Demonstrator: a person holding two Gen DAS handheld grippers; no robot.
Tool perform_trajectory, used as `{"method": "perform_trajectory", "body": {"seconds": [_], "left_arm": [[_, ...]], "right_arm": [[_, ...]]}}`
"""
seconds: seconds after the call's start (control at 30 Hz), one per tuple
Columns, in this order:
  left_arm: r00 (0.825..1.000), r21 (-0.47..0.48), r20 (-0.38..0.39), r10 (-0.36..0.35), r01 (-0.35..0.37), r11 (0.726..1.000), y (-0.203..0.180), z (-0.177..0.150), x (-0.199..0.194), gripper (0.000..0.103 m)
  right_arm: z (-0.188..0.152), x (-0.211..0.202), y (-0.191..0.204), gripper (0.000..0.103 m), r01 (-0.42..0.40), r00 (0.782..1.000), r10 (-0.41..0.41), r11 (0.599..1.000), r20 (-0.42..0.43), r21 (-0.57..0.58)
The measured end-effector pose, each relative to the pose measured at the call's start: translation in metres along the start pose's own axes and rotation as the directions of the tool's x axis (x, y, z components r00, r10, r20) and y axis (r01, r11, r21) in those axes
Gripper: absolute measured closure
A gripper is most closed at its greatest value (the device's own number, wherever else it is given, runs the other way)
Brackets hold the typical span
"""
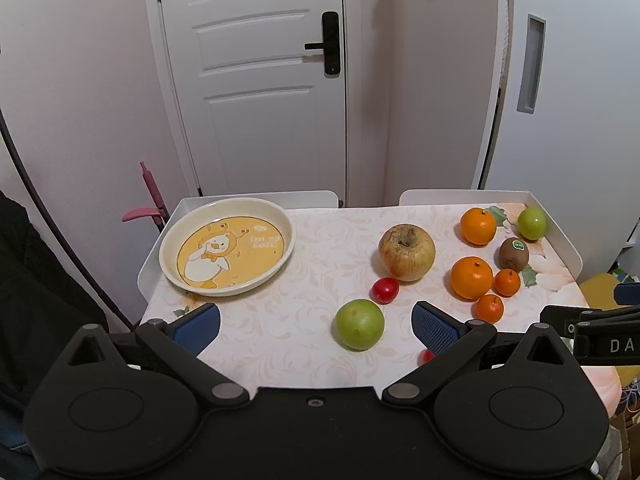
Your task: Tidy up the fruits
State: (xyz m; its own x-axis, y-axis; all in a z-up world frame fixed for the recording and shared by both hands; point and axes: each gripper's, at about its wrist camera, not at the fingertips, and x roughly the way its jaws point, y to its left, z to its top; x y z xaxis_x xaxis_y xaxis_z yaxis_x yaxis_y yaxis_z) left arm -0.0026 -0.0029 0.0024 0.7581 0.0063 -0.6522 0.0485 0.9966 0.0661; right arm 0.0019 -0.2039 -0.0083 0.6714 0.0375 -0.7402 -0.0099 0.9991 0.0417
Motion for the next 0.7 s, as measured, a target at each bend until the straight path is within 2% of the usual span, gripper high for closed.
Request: {"method": "perform_trajectory", "body": {"seconds": [0.7], "left_arm": [[1.000, -0.004, 0.008, -0.008, 0.008, 1.000, 0.0029, 0.0012, -0.0039, 0.000]], "right_arm": [[0.0000, -0.0015, 0.0005, 0.000, -0.002, 1.000, 0.002, 1.000, 0.005, 0.000]]}}
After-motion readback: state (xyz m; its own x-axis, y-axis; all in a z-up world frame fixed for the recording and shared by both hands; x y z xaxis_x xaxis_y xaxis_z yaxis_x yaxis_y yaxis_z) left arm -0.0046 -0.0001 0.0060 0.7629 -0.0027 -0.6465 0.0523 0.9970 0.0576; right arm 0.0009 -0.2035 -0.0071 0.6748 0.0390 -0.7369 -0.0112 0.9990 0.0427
